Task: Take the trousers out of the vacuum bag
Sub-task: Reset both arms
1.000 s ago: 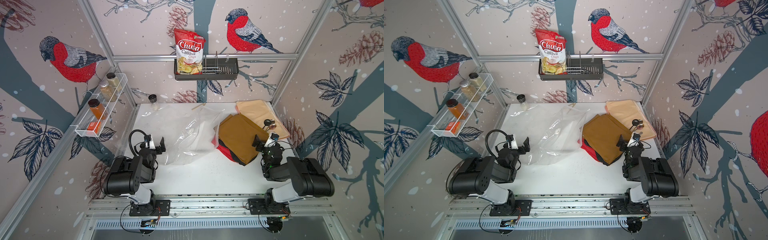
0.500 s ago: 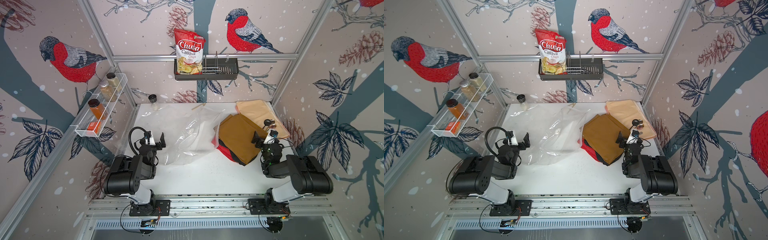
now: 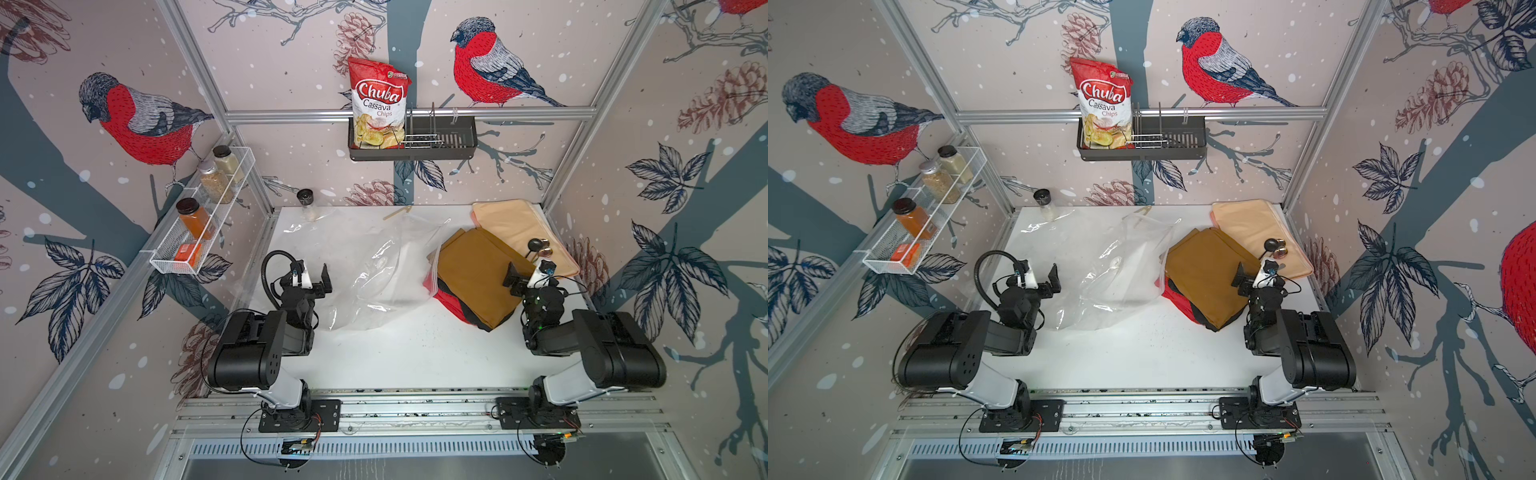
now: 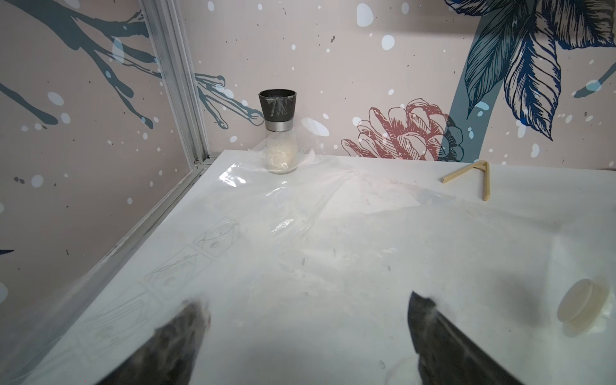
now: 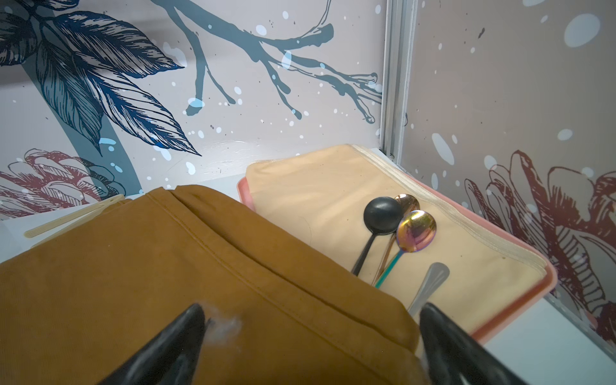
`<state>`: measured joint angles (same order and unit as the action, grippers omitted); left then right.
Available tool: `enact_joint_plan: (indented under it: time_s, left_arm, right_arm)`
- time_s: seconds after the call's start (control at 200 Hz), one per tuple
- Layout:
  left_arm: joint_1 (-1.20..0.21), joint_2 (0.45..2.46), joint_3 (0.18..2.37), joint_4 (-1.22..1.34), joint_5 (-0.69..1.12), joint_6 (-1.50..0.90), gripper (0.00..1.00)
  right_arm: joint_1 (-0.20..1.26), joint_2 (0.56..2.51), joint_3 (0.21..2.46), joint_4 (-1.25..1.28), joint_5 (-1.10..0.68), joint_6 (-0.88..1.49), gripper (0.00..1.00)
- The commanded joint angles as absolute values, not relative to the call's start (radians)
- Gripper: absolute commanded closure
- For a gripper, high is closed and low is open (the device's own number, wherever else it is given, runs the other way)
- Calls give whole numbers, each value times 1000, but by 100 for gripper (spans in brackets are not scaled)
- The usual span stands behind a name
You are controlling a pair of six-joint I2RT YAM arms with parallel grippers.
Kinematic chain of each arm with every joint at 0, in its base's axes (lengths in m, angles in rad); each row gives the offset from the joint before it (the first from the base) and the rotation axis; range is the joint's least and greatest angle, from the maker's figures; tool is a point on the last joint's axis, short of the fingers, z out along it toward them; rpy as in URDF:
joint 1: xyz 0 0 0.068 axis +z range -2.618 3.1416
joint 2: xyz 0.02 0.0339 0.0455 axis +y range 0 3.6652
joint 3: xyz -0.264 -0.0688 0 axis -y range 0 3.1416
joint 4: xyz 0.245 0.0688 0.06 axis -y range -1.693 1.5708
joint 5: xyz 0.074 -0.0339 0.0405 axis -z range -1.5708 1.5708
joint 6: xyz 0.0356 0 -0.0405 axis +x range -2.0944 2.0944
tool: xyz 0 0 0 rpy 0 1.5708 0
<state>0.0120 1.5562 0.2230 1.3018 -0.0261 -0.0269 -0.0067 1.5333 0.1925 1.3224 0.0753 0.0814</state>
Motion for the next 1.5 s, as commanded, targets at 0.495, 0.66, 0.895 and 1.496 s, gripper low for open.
enact_joint_plan:
  time_s: [0.495,0.66,0.895,1.496]
  left_arm:
    - [5,1555,228,1313,-18,-3,2]
    - [5,1555,228,1312,-18,-3,2]
    - [5,1555,230,1311,-18,-3,2]
    - [6,1555,229,1312,-19,-3,2]
  right_arm:
    - [-6,1535,196,1330,70,77,0]
    - [-6,1535,196,1330,70,77,0]
    - [-6,1536,196,1330,70,77,0]
    - [-6,1536,196,1330,70,77,0]
